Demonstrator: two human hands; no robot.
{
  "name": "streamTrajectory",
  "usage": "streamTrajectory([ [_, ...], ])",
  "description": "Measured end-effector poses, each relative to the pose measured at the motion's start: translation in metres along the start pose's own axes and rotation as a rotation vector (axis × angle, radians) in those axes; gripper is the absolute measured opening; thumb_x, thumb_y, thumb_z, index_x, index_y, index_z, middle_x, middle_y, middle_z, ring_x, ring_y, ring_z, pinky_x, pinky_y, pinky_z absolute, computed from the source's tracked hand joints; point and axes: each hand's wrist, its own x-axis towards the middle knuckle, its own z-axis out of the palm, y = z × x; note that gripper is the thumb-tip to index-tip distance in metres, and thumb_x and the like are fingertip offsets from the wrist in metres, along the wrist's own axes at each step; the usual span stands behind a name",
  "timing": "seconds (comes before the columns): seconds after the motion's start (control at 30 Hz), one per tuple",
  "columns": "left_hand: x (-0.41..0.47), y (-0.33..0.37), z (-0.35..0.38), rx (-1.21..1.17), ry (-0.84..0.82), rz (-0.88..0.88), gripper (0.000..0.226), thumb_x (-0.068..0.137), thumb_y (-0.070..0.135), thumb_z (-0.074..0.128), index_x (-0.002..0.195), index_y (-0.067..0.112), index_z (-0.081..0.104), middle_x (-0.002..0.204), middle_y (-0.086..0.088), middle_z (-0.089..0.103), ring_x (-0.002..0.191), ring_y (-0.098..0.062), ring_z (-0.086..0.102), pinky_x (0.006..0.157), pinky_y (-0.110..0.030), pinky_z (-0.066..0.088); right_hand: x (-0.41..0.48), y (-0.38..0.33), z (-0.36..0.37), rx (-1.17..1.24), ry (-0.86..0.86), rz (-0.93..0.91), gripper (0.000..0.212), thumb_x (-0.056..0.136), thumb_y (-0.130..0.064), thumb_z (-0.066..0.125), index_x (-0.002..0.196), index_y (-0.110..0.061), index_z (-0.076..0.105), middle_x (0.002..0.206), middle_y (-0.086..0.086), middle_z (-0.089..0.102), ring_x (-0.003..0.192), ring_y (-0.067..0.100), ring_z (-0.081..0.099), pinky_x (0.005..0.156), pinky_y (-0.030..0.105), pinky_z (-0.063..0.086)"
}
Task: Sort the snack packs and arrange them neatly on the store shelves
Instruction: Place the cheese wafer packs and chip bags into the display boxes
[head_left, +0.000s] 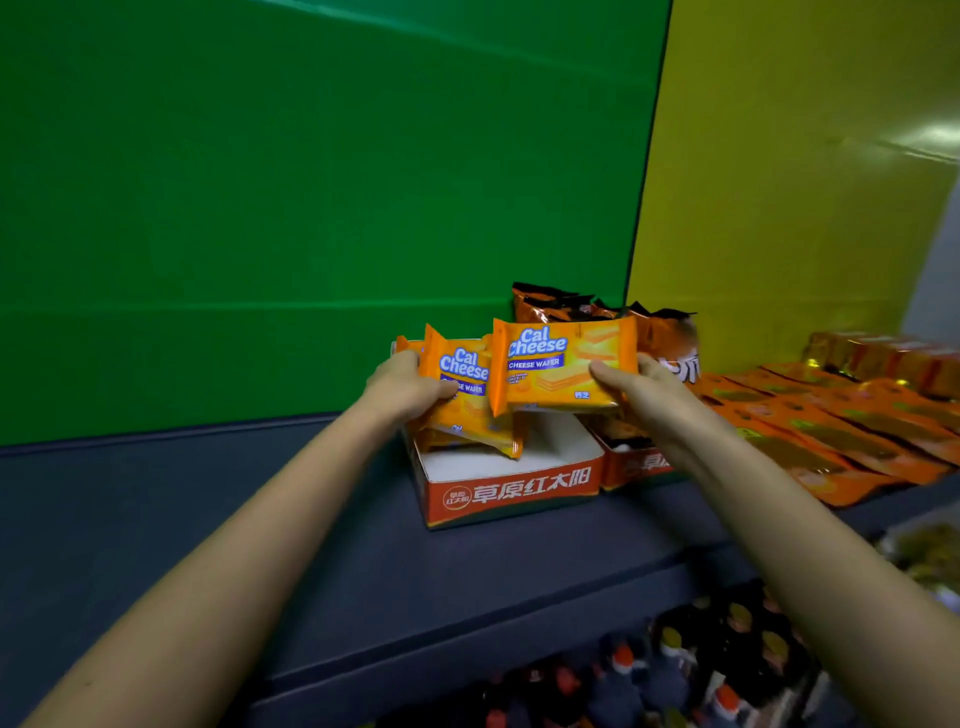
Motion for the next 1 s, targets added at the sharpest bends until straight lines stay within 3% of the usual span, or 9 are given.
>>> streamTrajectory([
  [0.07, -0.006, 0.002, 0.003, 0.092, 0.018, 0.028, 0.041, 0.079, 0.024, 0.069, 0.115, 0.011, 0.054, 0.119, -0.013, 0.062, 0.109, -0.031, 0.059, 0.097, -0.043, 0.047, 0.005, 0.004, 0.001, -0.027, -0.069, -0.019, 0.039, 0.088, -0.032, 0.062, 0.121, -0.015, 0.050, 0.111, 0.005, 0.065, 0.096, 0.022, 0.063, 0.080, 0.035, 0.049],
  [0.2, -0.011, 0.007, -0.001, 0.290, 0.083, 0.054, 0.045, 0.076, 0.035, 0.071, 0.114, 0.013, 0.057, 0.117, -0.007, 0.063, 0.109, -0.029, 0.058, 0.100, -0.042, 0.043, 0.012, 0.010, 0.004, -0.033, -0.207, -0.053, 0.031, 0.091, -0.025, 0.059, 0.119, -0.021, 0.046, 0.106, -0.002, 0.062, 0.082, 0.005, 0.058, 0.063, 0.019, 0.042],
  [0.3, -0.012, 0.008, 0.000, 0.244, 0.077, 0.060, 0.054, 0.063, 0.041, 0.076, 0.106, 0.013, 0.063, 0.111, -0.008, 0.067, 0.104, -0.029, 0.062, 0.096, -0.043, 0.047, 0.014, 0.011, 0.003, -0.044, -0.277, -0.082, 0.031, 0.092, -0.021, 0.057, 0.118, -0.023, 0.042, 0.100, -0.007, 0.059, 0.077, -0.001, 0.057, 0.056, 0.011, 0.043],
  [0.4, -0.012, 0.006, 0.006, 0.193, 0.132, 0.070, 0.067, 0.046, 0.050, 0.070, 0.101, 0.013, 0.066, 0.106, -0.009, 0.069, 0.101, -0.029, 0.064, 0.094, -0.043, 0.048, 0.016, 0.009, 0.001, -0.062, -0.300, -0.111, 0.040, 0.092, -0.021, 0.057, 0.128, -0.019, 0.040, 0.110, -0.003, 0.057, 0.080, 0.000, 0.056, 0.061, 0.013, 0.042],
  [0.5, -0.012, 0.001, 0.013, 0.360, 0.193, 0.057, 0.049, 0.061, 0.047, 0.075, 0.100, 0.018, 0.067, 0.105, -0.003, 0.069, 0.105, -0.023, 0.059, 0.092, -0.028, 0.029, 0.019, 0.009, -0.003, -0.065, -0.343, -0.104, 0.039, 0.091, -0.020, 0.057, 0.127, -0.018, 0.041, 0.110, -0.002, 0.058, 0.081, 0.002, 0.058, 0.064, 0.015, 0.045],
  [0.57, -0.012, -0.004, 0.013, 0.477, 0.241, 0.074, 0.041, 0.068, 0.044, 0.076, 0.100, 0.020, 0.067, 0.105, -0.002, 0.067, 0.111, -0.023, 0.053, 0.087, -0.033, 0.024, 0.021, 0.010, -0.003, -0.079, -0.385, -0.084, 0.040, 0.091, -0.019, 0.059, 0.126, -0.016, 0.041, 0.108, -0.002, 0.061, 0.082, 0.005, 0.061, 0.068, 0.019, 0.049],
  [0.73, -0.013, -0.013, 0.005, 0.633, 0.289, 0.095, 0.052, 0.071, 0.045, 0.073, 0.112, 0.018, 0.059, 0.120, -0.007, 0.050, 0.122, -0.024, 0.035, 0.098, -0.036, 0.025, 0.022, 0.015, 0.008, -0.232, -0.470, -0.095, 0.050, 0.090, -0.023, 0.060, 0.134, -0.014, 0.038, 0.127, 0.005, 0.059, 0.093, 0.013, 0.063, 0.080, 0.026, 0.052],
  [0.87, -0.014, -0.025, -0.009, 0.486, 0.265, 0.176, 0.032, 0.079, 0.034, 0.070, 0.103, 0.015, 0.063, 0.113, -0.006, 0.058, 0.115, -0.024, 0.047, 0.099, -0.037, 0.035, 0.022, 0.014, 0.018, -0.431, -0.430, -0.163, 0.050, 0.089, -0.028, 0.060, 0.134, -0.015, 0.041, 0.132, 0.006, 0.056, 0.114, 0.021, 0.058, 0.094, 0.034, 0.048],
  [1.0, -0.023, -0.034, -0.026, 0.479, 0.304, 0.224, 0.024, 0.084, 0.024, 0.067, 0.102, 0.008, 0.064, 0.102, -0.007, 0.066, 0.098, -0.026, 0.059, 0.085, -0.035, 0.047, 0.020, 0.015, 0.032, -0.749, -0.312, -0.275, 0.057, 0.085, -0.035, 0.066, 0.133, -0.014, 0.043, 0.134, 0.007, 0.054, 0.122, 0.026, 0.052, 0.101, 0.038, 0.043],
])
